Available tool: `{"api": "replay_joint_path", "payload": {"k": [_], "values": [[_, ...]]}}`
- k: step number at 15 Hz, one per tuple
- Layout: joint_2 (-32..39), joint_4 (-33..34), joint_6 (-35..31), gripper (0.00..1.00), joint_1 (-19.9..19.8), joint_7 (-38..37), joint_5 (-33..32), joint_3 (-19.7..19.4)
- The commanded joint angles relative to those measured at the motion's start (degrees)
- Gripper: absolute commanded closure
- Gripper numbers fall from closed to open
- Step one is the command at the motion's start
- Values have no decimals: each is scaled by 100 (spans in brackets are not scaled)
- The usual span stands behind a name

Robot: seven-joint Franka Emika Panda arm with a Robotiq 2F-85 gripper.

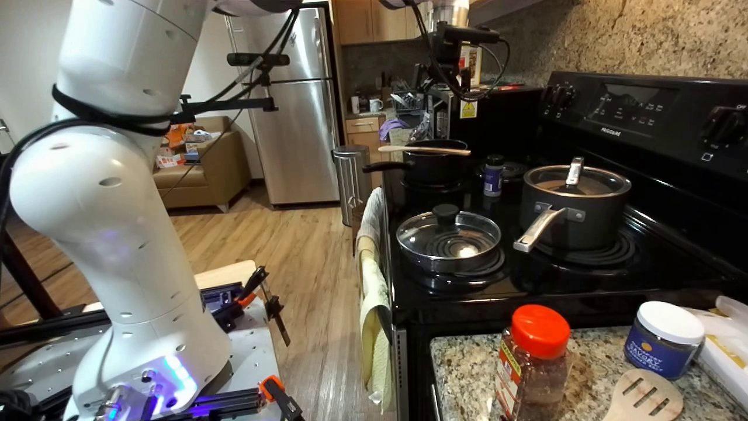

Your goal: Take the spatula on top of the black pot and put it inside the pot

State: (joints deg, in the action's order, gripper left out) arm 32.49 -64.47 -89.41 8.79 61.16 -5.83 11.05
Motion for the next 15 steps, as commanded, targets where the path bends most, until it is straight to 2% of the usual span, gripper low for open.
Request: {"api": "replay_joint_path", "payload": {"k": [1,2,7,9,15], "values": [[364,622,317,0,-82,1119,38,163],[288,291,27,0,35,540,5,49],[404,560,111,0,-7,1013,1,82],[745,927,85,0,22,1219,-33,100],[1879,2136,183,0,275,2455,-104,28]]}}
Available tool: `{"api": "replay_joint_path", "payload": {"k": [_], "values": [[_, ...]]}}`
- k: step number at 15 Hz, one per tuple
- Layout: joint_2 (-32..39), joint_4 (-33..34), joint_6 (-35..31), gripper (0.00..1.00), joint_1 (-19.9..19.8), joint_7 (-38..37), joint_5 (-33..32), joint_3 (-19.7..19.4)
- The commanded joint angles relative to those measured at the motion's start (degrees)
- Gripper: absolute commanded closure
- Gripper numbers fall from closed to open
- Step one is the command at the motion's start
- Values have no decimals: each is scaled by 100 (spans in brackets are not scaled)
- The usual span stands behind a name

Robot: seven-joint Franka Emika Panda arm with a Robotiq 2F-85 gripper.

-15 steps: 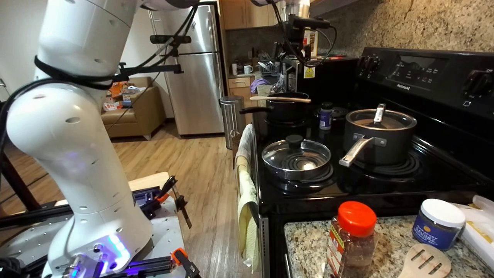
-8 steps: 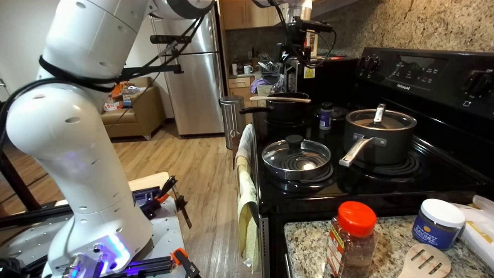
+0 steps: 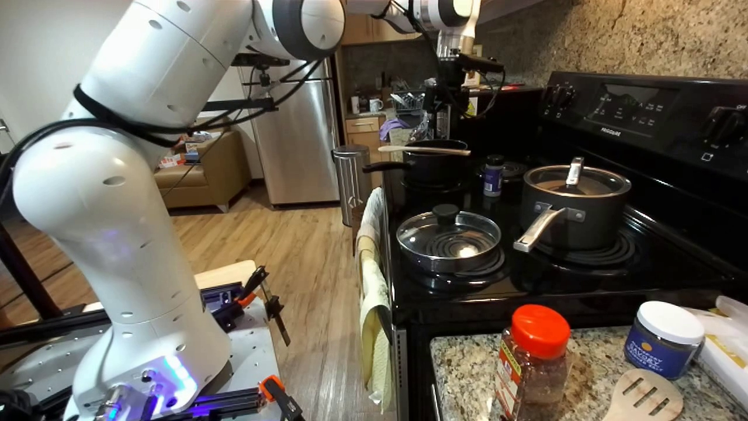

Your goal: Take the spatula on top of the black pot and put it inside the pot

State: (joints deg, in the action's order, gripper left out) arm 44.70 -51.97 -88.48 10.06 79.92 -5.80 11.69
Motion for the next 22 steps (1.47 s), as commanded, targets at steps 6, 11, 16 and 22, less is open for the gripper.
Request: {"api": "replay_joint_path", "payload": {"k": [6,11,16,22], "values": [[1452,1814,130,0,363,831,59,-112],[1592,1943,85,0,452,677,42,-23],[1636,1979,83,47,518,630,54,-32],[1672,1966,112,87,540,680,46,-34]]}}
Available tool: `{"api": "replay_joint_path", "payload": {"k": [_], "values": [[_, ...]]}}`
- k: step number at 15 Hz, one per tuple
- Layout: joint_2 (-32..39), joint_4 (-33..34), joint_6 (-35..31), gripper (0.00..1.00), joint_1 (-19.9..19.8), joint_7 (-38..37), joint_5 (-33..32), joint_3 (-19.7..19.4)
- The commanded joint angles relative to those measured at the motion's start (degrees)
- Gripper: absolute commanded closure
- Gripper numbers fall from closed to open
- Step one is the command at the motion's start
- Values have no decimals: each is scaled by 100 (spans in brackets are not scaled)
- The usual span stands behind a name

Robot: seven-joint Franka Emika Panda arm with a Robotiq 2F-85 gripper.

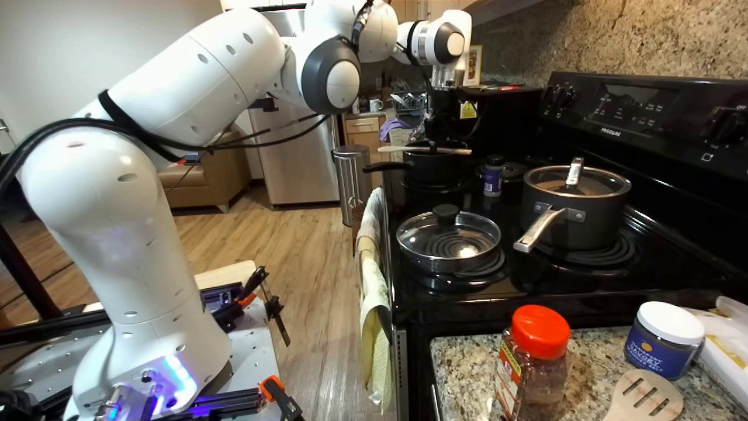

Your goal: Take the spatula on top of the black pot and put it inside the pot

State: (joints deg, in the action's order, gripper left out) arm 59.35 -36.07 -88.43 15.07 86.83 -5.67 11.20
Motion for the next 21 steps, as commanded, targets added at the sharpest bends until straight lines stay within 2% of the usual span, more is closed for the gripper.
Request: {"api": "replay_joint_path", "payload": {"k": [1,2,3,8,13,21], "values": [[210,380,89,89,43,-43,40,14],[192,377,99,91,48,-153,45,-3],[159,370,100,86,56,-349,52,-31],[12,406,289,86,152,-1273,-29,-170],[-174,456,840,86,269,-2388,-50,-415],[-411,567,1157,86,283,-3378,-40,-567]]}}
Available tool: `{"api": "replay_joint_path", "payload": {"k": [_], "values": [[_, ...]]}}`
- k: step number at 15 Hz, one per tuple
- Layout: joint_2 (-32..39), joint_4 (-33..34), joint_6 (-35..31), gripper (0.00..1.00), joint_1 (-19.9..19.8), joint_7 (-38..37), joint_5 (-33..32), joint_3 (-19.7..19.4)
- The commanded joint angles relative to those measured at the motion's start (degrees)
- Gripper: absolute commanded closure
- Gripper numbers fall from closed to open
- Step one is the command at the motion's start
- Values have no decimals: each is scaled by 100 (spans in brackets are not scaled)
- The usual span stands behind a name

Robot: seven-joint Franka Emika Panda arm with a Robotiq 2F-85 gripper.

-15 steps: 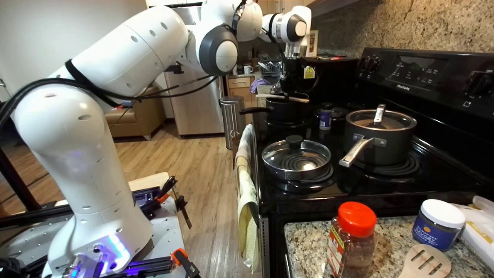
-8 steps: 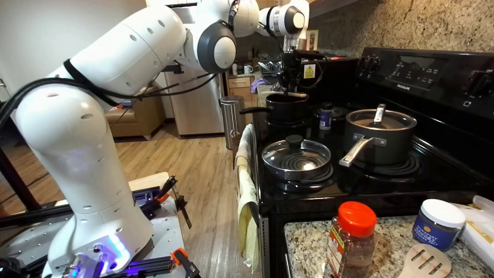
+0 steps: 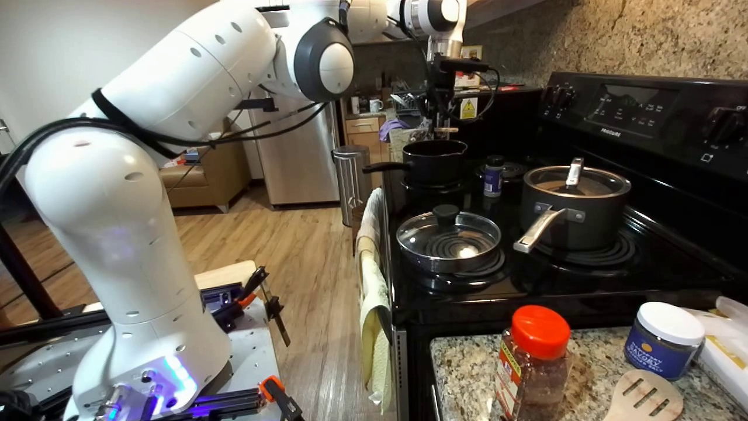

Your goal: Take the spatula on top of the black pot and put it inside the pot

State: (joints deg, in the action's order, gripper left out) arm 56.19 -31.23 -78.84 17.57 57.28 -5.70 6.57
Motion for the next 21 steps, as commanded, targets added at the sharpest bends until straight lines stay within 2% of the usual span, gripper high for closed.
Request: {"api": "replay_joint_path", "payload": {"k": [1,6,9,13,21], "values": [[-107,92,213,86,23,-600,-33,-141],[-115,73,487,86,-63,-1428,3,-366],[-77,79,760,86,-123,-1609,49,-427],[90,142,885,86,-179,-1335,74,-386],[553,296,685,86,-98,-620,-9,-390]]}}
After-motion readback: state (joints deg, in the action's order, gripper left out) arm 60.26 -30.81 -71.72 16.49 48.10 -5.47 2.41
